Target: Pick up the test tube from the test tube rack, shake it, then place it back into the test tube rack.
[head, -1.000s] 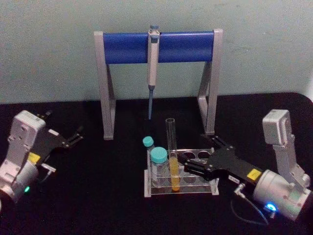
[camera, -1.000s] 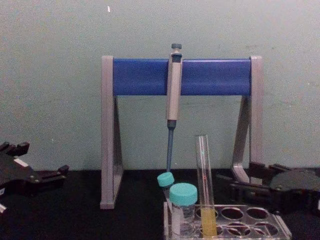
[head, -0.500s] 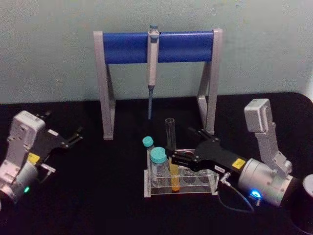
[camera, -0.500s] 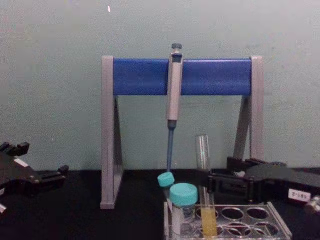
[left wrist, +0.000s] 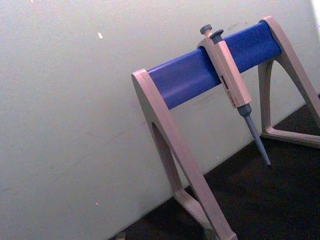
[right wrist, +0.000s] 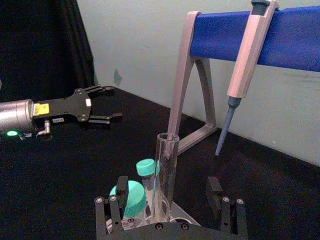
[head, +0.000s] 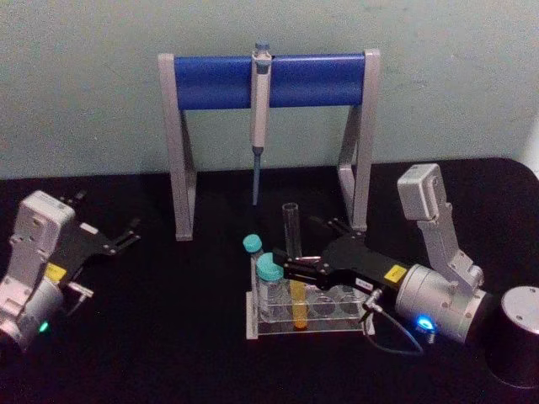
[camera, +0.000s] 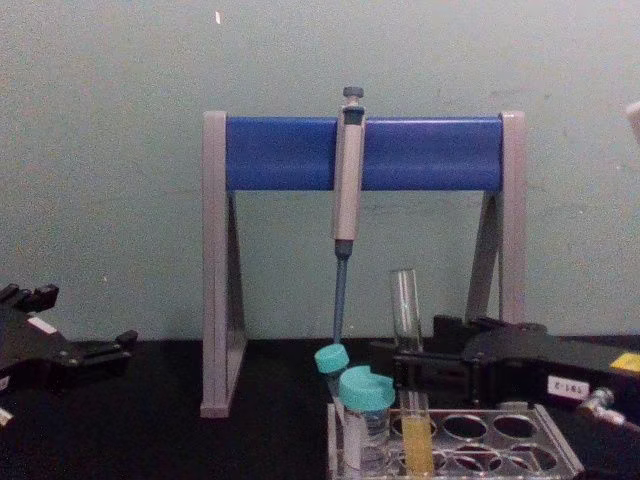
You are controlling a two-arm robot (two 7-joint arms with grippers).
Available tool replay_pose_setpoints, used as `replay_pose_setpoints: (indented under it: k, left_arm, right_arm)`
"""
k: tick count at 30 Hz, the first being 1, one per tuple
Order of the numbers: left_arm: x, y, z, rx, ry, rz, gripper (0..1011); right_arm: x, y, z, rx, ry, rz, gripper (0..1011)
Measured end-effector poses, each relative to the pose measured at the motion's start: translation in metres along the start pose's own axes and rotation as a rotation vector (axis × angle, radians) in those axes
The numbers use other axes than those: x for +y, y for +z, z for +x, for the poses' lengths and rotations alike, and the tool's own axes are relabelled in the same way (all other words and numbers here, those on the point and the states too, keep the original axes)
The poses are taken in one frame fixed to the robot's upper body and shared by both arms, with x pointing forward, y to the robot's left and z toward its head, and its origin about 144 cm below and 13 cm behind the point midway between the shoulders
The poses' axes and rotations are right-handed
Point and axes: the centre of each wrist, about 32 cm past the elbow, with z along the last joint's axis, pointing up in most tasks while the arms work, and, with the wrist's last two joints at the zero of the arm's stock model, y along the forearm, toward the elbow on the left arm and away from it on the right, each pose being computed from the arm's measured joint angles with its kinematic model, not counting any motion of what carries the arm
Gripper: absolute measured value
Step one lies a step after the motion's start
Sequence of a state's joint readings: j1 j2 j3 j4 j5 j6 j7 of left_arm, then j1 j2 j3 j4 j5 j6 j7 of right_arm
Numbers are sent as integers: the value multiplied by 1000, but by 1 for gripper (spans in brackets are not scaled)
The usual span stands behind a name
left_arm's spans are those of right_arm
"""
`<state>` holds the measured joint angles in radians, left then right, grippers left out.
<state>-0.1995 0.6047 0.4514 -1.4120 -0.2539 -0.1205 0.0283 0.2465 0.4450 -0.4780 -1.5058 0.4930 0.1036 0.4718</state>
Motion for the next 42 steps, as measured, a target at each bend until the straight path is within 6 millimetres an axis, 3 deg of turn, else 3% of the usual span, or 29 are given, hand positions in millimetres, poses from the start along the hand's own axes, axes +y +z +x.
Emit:
replay_pose_setpoints:
  k: [24, 32, 42]
  left_arm:
    - [0, 0, 0, 0, 0, 0, 1001]
    - [0, 0, 0, 0, 0, 0, 1001]
    - [0, 0, 0, 0, 0, 0, 1001]
  right_arm:
    - [5, 0, 1, -5, 7, -9, 1000]
    - [4, 0, 1, -4, 6, -8, 860]
    - [4, 0, 1, -4, 5, -7, 534]
